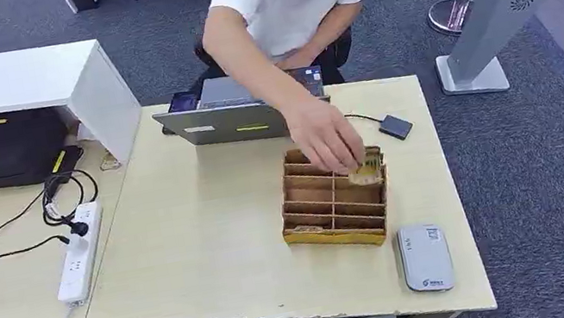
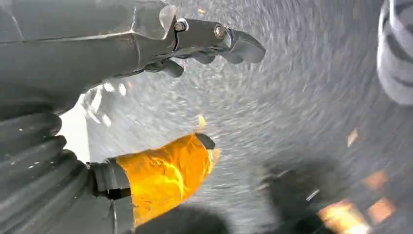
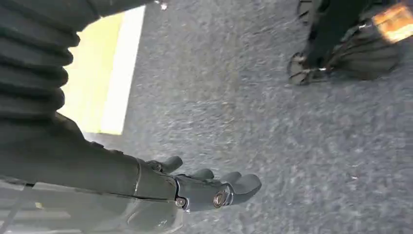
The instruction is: Pass the card to the sensor for recognition and then transmit it.
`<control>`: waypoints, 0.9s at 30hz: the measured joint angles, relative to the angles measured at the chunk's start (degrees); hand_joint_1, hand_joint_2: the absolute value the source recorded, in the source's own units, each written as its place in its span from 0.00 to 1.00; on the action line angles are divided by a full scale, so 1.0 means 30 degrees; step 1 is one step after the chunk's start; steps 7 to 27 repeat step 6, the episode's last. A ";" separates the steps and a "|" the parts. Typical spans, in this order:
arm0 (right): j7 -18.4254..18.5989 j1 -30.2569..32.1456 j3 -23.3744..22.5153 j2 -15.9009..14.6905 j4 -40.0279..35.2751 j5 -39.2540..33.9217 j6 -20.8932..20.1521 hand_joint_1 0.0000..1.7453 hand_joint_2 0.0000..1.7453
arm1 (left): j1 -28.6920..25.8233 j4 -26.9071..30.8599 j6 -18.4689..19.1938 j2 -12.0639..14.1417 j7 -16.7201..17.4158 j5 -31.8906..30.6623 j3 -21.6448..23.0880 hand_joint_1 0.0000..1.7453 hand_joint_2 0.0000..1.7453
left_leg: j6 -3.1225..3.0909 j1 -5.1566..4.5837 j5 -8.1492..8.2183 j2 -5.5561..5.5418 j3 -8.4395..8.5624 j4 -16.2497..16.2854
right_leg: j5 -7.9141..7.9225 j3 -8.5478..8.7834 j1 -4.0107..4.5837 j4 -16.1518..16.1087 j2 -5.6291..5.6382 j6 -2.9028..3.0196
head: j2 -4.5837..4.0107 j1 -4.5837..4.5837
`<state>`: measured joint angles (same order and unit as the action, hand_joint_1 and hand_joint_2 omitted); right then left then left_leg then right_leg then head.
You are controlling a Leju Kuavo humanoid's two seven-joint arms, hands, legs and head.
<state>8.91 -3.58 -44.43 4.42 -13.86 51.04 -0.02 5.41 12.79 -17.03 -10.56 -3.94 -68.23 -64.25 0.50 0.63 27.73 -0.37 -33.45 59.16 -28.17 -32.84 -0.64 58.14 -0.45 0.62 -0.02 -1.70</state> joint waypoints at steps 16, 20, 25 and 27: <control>-0.1572 0.0009 0.0444 0.0065 0.0029 0.0728 0.0720 0.00 1.00 | 0.0162 0.0517 -0.1179 0.0080 -0.1325 0.2432 -0.2833 0.00 1.00 | 0.0000 -0.0001 0.0000 0.0010 0.0004 0.0001 | -0.0001 0.0002 -0.0005 0.0000 0.0009 0.0000 | 0.0000 0.0000; -0.1572 0.0009 0.0444 0.0065 0.0029 0.0728 0.0720 0.00 1.00 | 0.0162 0.0517 -0.1179 0.0080 -0.1325 0.2432 -0.2833 0.00 1.00 | 0.0000 -0.0001 0.0000 0.0010 0.0004 0.0001 | -0.0001 0.0002 -0.0005 0.0000 0.0009 0.0000 | 0.0000 0.0000; -0.1572 0.0009 0.0444 0.0065 0.0029 0.0728 0.0720 0.00 1.00 | 0.0162 0.0517 -0.1179 0.0080 -0.1325 0.2432 -0.2833 0.00 1.00 | 0.0000 -0.0001 0.0000 0.0010 0.0004 0.0001 | -0.0001 0.0002 -0.0005 0.0000 0.0009 0.0000 | 0.0000 0.0000; -0.1572 0.0009 0.0444 0.0065 0.0029 0.0728 0.0720 0.00 1.00 | 0.0162 0.0517 -0.1179 0.0080 -0.1325 0.2432 -0.2833 0.00 1.00 | 0.0000 -0.0001 0.0000 0.0010 0.0004 0.0001 | -0.0001 0.0002 -0.0005 0.0000 0.0009 0.0000 | 0.0000 0.0000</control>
